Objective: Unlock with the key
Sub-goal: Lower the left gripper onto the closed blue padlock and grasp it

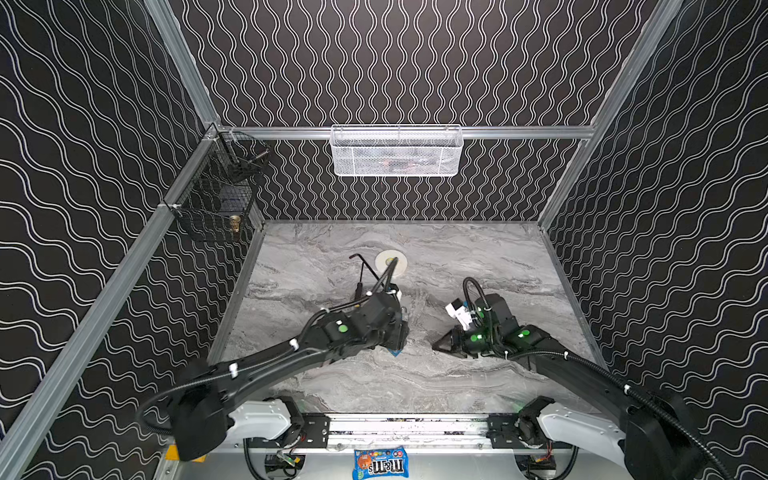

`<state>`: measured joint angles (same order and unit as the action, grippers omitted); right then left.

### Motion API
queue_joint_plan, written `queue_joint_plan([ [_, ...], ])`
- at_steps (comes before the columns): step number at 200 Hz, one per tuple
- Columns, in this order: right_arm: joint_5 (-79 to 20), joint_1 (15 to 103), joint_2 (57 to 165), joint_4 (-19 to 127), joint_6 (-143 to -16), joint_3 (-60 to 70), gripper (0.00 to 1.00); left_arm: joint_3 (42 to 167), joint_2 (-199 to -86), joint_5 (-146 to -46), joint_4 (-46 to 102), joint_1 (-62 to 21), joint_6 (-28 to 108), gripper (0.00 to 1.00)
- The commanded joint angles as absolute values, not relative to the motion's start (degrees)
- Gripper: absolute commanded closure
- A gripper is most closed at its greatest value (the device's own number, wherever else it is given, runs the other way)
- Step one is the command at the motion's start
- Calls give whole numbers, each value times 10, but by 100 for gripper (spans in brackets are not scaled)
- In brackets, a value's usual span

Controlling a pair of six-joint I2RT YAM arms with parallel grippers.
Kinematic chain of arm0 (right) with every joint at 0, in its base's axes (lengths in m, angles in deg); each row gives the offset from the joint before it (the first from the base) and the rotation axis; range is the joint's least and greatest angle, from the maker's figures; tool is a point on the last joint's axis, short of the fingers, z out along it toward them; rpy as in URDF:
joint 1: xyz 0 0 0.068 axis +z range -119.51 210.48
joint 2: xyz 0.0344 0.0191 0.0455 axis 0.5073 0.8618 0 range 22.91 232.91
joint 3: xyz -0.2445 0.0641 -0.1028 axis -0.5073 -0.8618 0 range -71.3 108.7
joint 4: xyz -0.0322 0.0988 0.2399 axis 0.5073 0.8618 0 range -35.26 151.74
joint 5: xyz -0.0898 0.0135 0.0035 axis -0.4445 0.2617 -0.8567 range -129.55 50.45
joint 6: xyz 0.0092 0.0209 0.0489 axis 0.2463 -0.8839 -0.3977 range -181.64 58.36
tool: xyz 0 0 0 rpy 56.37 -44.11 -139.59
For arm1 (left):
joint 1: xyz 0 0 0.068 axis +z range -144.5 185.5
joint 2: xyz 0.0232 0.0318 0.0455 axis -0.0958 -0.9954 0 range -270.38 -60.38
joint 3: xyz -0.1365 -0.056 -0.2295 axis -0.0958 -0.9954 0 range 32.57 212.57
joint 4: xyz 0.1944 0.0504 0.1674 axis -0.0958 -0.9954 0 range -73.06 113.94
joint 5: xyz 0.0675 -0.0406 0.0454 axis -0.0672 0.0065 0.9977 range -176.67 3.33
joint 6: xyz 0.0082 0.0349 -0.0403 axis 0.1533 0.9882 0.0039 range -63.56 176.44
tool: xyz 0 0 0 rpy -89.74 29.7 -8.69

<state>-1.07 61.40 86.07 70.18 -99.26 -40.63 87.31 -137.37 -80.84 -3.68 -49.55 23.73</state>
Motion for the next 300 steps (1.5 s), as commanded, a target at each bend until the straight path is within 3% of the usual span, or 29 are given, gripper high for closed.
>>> queue_joint_plan([
  [1,-37,612,855,711,-1002,-426,100,896,-1427,-800,-90,-502,282,30],
  [34,-43,602,843,714,-1003,-434,100,916,-1497,-792,-93,-503,311,23],
  [91,-30,585,844,716,-993,-441,100,939,-1583,-809,-86,-502,309,22],
  [160,-18,580,845,703,-988,-454,100,939,-1618,-800,-90,-501,253,28],
  [228,-5,578,854,696,-978,-456,100,929,-1625,-775,-108,-511,174,42],
  [300,4,572,863,697,-962,-451,100,963,-1660,-736,-152,-522,169,35],
])
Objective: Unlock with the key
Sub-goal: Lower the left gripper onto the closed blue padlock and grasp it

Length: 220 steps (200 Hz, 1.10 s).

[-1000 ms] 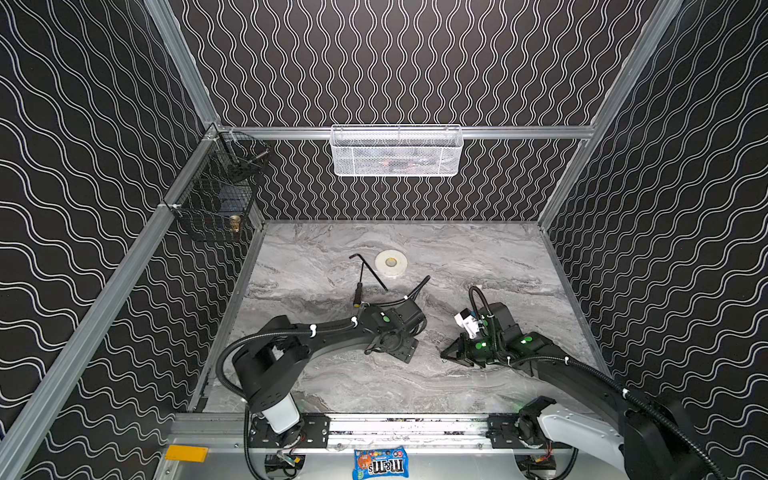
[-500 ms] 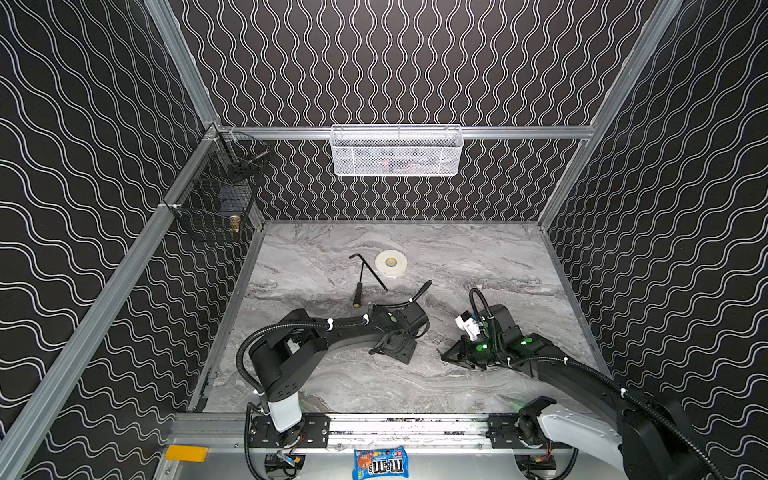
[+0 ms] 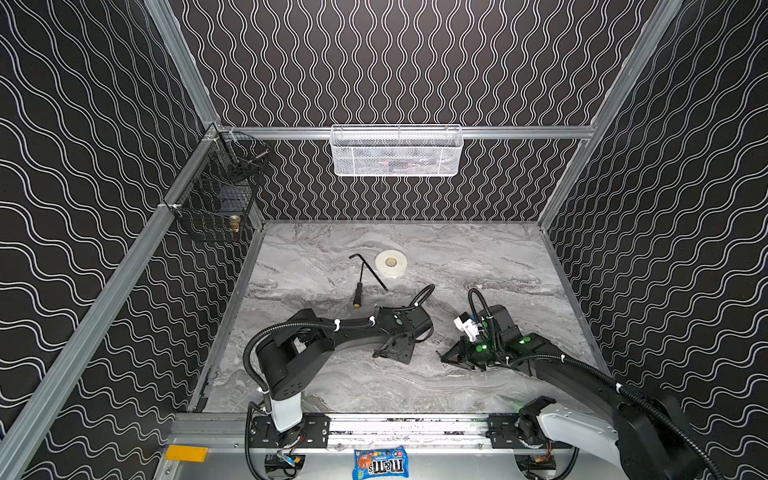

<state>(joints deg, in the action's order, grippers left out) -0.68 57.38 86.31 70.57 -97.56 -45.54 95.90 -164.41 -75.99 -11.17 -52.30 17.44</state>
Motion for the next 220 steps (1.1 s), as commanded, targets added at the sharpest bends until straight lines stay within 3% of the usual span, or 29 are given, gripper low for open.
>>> queue_joint_plan([
  [1,4,571,862,698,-961,-451,100,964,-1660,-736,-153,-522,169,35],
  [31,4,570,857,700,-962,-452,100,977,-1675,-744,-145,-522,177,31],
  [60,5,570,856,699,-964,-454,100,969,-1666,-788,-118,-525,179,35],
  [122,15,569,870,686,-964,-452,100,975,-1667,-767,-157,-535,143,46],
  [194,19,568,867,683,-964,-451,100,979,-1687,-759,-162,-536,125,47],
  [220,20,568,865,684,-963,-449,100,977,-1685,-760,-157,-536,123,52],
])
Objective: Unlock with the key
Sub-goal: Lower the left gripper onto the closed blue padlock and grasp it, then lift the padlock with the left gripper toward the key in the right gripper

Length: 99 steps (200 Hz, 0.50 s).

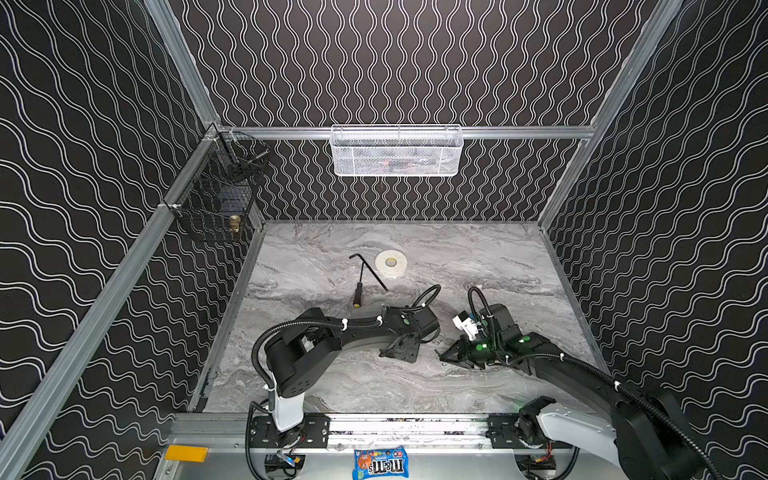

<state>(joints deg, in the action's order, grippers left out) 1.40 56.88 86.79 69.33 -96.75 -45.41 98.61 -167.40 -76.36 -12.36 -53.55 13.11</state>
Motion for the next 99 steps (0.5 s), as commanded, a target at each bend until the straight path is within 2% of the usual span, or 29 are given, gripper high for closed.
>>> queue_joint_plan([
  [1,20,568,865,684,-963,-449,100,977,-1684,-760,-157,-536,122,52],
  [21,22,568,867,679,-965,-452,100,972,-1685,-755,-157,-536,121,53],
  [36,25,568,868,677,-965,-452,100,971,-1684,-750,-158,-536,120,59],
  [99,11,569,852,680,-976,-455,100,959,-1618,-732,-121,-536,76,71],
])
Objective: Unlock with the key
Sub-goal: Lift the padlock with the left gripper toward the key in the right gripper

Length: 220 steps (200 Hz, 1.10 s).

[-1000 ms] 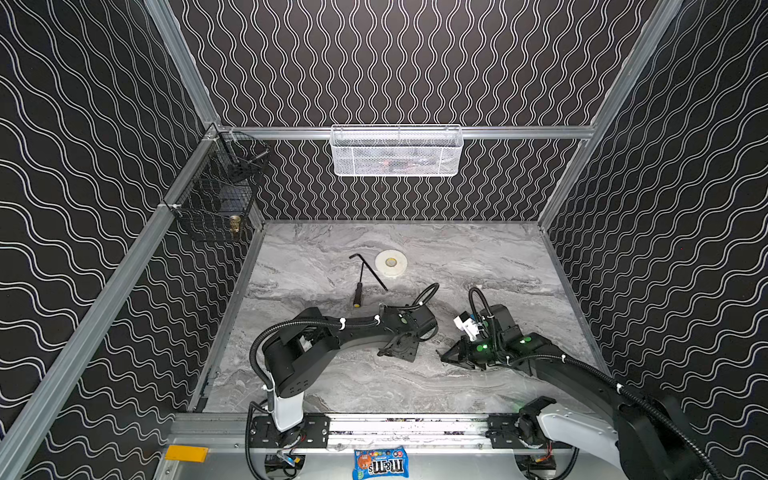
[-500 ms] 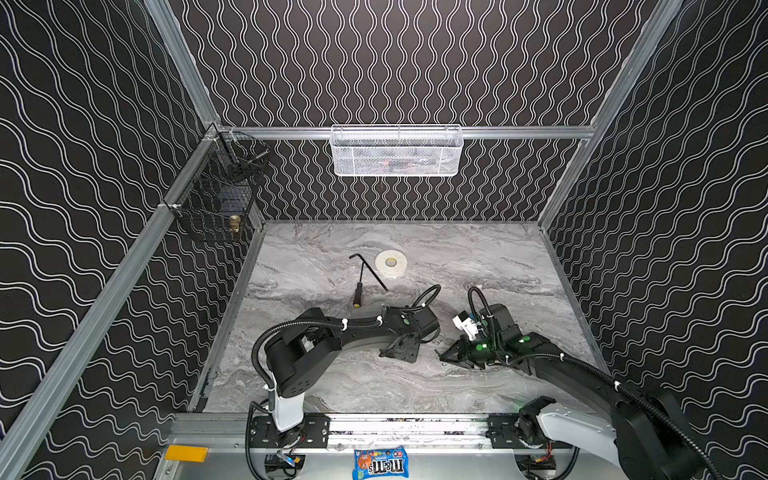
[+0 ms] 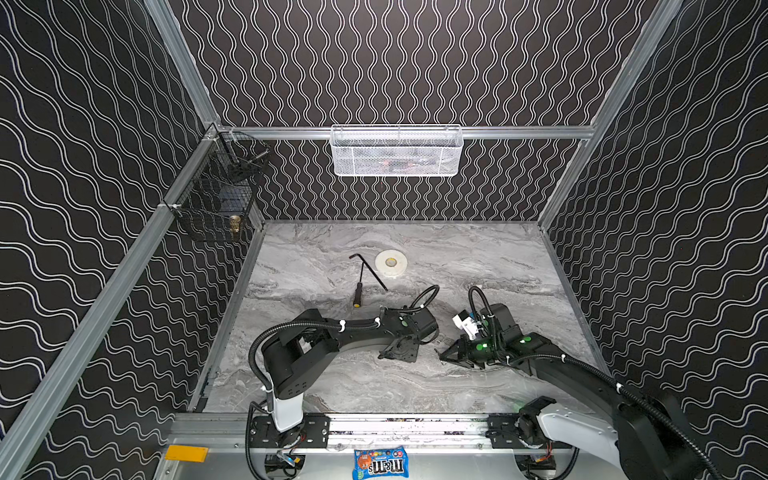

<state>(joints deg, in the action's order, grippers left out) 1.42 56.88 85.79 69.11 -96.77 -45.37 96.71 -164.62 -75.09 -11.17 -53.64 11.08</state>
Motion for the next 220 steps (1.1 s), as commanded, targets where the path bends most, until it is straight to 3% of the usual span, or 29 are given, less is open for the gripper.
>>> queue_joint_plan([
  [1,12,569,851,679,-977,-455,100,958,-1616,-732,-119,-536,74,71],
  [48,-10,583,815,609,-1051,-485,100,950,-1532,-704,-72,-536,-3,75],
  [59,-26,595,807,584,-1075,-491,100,952,-1515,-697,-59,-536,-27,81],
  [90,-139,675,802,532,-1125,-484,100,960,-1480,-672,-34,-536,-94,88],
  [136,-293,788,819,395,-1167,-484,100,966,-1451,-667,-11,-535,-159,89],
  [171,-287,802,861,303,-1158,-477,100,973,-1442,-657,-28,-535,-191,98],
  [220,-288,802,871,236,-1171,-486,100,960,-1427,-654,-24,-535,-206,98],
])
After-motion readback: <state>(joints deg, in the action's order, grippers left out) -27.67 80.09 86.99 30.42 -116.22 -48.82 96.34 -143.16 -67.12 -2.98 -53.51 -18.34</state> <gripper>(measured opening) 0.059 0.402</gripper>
